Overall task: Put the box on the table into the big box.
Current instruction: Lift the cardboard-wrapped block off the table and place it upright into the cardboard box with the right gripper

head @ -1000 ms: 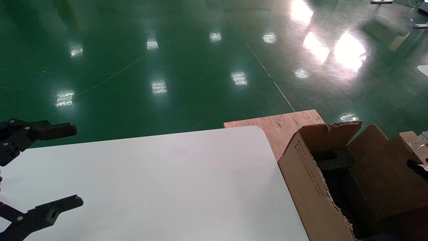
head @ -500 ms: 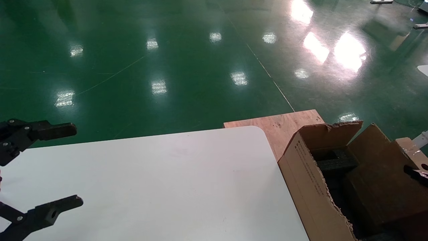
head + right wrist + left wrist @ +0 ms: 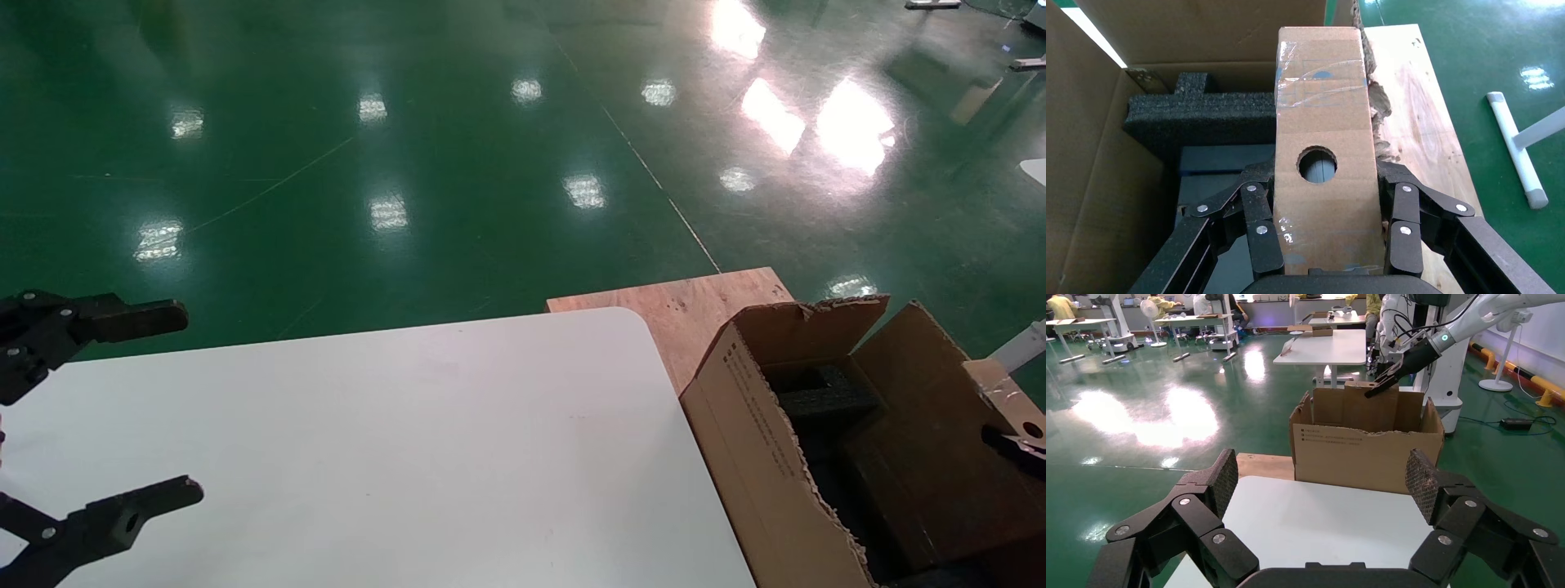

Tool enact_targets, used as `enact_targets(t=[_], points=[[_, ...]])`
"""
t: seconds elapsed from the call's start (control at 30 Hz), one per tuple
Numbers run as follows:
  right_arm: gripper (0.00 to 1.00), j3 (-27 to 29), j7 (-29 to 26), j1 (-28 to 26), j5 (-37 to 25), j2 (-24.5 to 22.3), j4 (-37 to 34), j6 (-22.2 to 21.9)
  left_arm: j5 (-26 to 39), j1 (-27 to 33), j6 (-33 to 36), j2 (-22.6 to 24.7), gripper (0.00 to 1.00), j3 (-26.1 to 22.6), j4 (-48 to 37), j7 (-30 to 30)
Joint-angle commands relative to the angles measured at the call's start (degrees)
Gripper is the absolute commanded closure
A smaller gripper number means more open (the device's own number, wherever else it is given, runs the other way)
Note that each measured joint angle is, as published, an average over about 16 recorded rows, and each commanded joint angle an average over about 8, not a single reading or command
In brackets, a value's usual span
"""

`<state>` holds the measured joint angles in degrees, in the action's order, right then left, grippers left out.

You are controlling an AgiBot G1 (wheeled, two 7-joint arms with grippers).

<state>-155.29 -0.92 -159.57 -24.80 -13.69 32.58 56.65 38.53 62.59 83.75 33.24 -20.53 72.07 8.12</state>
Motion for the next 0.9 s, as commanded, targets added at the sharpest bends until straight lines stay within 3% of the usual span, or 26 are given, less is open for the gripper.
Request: enact_targets(t=[0.03,0.33,0.9], points=[[1.0,-1.36,-0.01,-1.35,-0.26,-0.07,-0.11,-0.22,0.0,0.0,0.0,0.0,0.0,0.0,0.0,0.0],[1.0,-5.21,-0.91,-3.75,-1.52,-0.66,0.59,-1.88,0.0,0.0,0.0,0.0,0.0,0.0,0.0,0.0],[1.0,-6.29,-2.19,-4.22,-3.44,-1.29,2.87,-4.05,-0.01,0.0,0.0,0.0,0.0,-0.01,0.0,-0.01]])
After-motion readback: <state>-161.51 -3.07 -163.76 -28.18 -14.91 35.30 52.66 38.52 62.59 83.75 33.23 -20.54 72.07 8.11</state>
